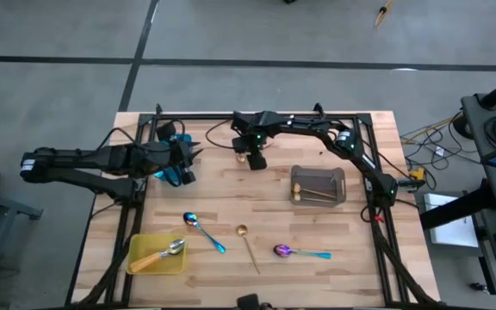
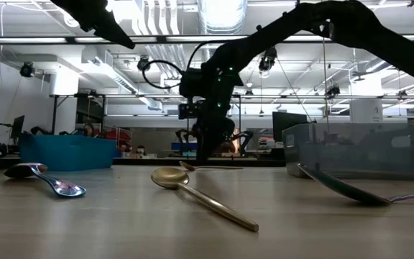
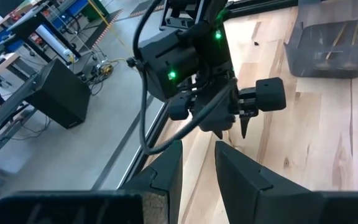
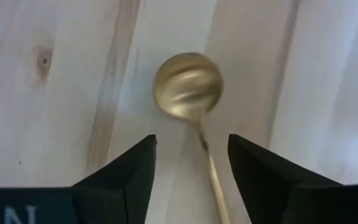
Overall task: Sort silverware by color (type)
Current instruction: Put the gold spoon into the black bin
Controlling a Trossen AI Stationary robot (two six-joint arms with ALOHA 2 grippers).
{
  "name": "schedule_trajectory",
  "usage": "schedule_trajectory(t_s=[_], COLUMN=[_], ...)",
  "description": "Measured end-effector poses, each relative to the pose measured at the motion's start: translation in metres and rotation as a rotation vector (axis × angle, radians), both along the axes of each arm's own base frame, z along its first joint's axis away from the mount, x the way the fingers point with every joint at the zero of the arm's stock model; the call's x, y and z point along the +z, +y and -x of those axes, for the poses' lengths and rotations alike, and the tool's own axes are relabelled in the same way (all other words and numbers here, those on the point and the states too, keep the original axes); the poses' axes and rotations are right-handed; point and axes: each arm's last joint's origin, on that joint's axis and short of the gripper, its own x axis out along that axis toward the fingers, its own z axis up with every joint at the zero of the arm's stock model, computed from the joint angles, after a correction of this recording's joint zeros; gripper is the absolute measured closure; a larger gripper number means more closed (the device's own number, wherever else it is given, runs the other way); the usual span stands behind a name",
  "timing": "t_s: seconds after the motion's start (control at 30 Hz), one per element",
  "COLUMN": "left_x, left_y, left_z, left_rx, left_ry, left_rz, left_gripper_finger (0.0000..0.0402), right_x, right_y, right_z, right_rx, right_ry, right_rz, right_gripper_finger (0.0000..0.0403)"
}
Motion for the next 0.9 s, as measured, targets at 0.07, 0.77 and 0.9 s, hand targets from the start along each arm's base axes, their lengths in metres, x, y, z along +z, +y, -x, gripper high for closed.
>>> schedule_trajectory(t_s=[0.07,0.77,0.9], left_x=[-0.001,-0.003,-0.003], left_y=[0.000,0.000,0.000], left_z=[0.000,0.000,0.000], left_rx=[0.000,-0.005,-0.005], left_ry=[0.003,0.017,0.017], left_rz=[0.000,-0.009,-0.009], left_gripper_finger=[0.0326,0.0326,0.0326], right_x=[-0.006,-0.029,-0.029], right_y=[0.000,-0.007,-0.007], right_z=[0.002,0.006,0.006], right_rx=[-0.002,-0.056,-0.055], right_ry=[0.011,-0.019,-0.018], right_rz=[-0.005,0.049,0.049], right_gripper_finger=[0.0214,0.0380,0.0391])
